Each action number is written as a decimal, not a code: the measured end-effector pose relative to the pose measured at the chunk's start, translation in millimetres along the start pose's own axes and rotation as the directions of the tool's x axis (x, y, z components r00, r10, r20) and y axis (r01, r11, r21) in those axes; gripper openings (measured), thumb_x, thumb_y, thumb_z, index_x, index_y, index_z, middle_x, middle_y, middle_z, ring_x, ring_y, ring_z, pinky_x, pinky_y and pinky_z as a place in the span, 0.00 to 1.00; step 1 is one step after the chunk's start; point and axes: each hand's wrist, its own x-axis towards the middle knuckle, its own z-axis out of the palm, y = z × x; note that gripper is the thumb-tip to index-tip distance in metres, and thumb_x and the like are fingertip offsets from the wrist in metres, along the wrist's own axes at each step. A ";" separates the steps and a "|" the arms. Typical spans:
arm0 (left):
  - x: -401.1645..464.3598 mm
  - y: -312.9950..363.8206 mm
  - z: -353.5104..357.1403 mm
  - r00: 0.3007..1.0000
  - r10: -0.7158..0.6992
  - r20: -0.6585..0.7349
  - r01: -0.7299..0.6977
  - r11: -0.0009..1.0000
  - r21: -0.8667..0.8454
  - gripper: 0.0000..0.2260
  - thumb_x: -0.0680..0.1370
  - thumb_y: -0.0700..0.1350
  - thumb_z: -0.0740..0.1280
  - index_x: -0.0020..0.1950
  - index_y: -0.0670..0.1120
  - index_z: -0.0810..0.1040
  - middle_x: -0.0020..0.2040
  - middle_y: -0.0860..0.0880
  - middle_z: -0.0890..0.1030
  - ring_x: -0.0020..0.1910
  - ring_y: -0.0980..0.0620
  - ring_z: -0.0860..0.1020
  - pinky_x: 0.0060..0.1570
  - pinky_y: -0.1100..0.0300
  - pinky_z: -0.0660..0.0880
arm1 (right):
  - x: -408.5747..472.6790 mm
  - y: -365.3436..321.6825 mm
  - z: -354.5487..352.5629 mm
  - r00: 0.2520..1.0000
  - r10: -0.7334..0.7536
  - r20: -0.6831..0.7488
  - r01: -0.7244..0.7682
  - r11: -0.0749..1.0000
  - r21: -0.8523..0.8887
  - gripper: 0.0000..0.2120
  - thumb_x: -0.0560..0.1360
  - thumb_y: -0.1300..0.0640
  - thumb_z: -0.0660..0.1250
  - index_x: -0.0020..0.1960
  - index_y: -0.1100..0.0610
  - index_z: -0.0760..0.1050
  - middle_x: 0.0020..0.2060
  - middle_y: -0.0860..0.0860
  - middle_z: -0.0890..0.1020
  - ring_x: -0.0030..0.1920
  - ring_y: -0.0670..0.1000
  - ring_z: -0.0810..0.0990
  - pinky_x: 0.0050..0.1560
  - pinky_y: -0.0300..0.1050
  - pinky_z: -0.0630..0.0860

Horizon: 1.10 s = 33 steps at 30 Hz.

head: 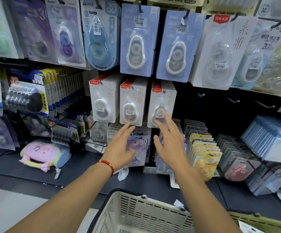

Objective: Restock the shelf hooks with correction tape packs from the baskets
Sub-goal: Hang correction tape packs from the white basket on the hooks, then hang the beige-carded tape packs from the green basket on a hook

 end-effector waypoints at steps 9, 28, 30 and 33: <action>-64.4 -8.6 43.0 0.910 -0.149 0.388 -0.054 0.883 0.465 0.27 0.79 0.43 0.66 0.78 0.52 0.67 0.76 0.50 0.69 0.75 0.45 0.66 0.71 0.49 0.68 | -108.0 91.1 -29.7 0.843 0.303 0.444 -0.121 0.912 -0.393 0.21 0.83 0.51 0.61 0.75 0.52 0.69 0.74 0.51 0.69 0.73 0.58 0.70 0.66 0.52 0.72; -323.6 34.4 199.9 0.691 -0.220 0.689 -0.211 0.850 0.483 0.20 0.84 0.67 0.51 0.67 0.58 0.72 0.62 0.53 0.82 0.61 0.49 0.80 0.61 0.53 0.71 | -273.9 178.1 -45.4 0.582 0.467 0.666 -0.256 0.882 -0.395 0.39 0.84 0.47 0.63 0.86 0.53 0.45 0.85 0.53 0.41 0.85 0.59 0.43 0.81 0.64 0.55; -320.5 18.4 180.1 0.691 -0.273 0.669 -0.168 0.840 0.516 0.19 0.84 0.67 0.53 0.67 0.59 0.73 0.62 0.54 0.83 0.62 0.50 0.80 0.62 0.53 0.70 | -275.9 166.3 -41.3 0.580 0.619 0.530 -0.465 0.785 -0.408 0.38 0.85 0.46 0.60 0.85 0.59 0.43 0.84 0.61 0.43 0.84 0.62 0.45 0.80 0.66 0.56; -313.4 -10.7 143.6 0.661 -0.392 0.639 -0.024 0.841 0.540 0.18 0.84 0.66 0.56 0.69 0.60 0.74 0.66 0.54 0.82 0.65 0.49 0.79 0.66 0.51 0.68 | -284.3 147.6 -32.1 0.447 0.797 0.406 -0.737 0.586 -0.337 0.34 0.85 0.49 0.60 0.81 0.67 0.52 0.80 0.69 0.58 0.80 0.69 0.59 0.77 0.63 0.62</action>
